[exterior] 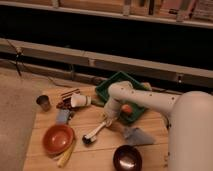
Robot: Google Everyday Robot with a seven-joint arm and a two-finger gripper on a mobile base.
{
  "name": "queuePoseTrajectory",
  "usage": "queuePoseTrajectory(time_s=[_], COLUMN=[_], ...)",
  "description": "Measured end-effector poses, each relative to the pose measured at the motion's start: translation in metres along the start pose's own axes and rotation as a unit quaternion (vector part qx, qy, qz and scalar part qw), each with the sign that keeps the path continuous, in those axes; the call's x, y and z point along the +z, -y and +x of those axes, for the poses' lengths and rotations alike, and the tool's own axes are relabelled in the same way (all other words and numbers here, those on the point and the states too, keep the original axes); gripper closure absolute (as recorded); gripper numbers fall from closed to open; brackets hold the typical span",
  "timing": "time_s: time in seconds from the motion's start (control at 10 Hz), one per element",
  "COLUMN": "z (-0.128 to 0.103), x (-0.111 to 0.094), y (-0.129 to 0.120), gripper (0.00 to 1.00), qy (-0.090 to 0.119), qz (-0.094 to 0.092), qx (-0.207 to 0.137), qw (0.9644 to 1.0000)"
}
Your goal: Wipe purple bowl with brush
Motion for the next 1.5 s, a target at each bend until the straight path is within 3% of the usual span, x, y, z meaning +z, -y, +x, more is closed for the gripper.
queuePoseTrajectory(time_s=[0.2,0.4,1.1,1.2,1.4,1.5], z=[-0.011,-0.013,-0.015,-0.015,-0.015,-0.015], x=[-0.025,-0.028,-0.028,-0.028,-0.028,-0.028], y=[0.009,0.01,0.012,0.012,0.012,0.011], gripper=[1.0,0.96,0.26,0.2,0.2,0.25], qy=[-0.025,-0.029,-0.028,-0.028,-0.028,-0.028], qz=[0.016,0.018,0.018,0.018,0.018,0.02], qx=[-0.006,-0.007,-0.009,-0.009,-0.009,-0.009], qw=[0.9995,0.9994,0.9994,0.9994,0.9994,0.9994])
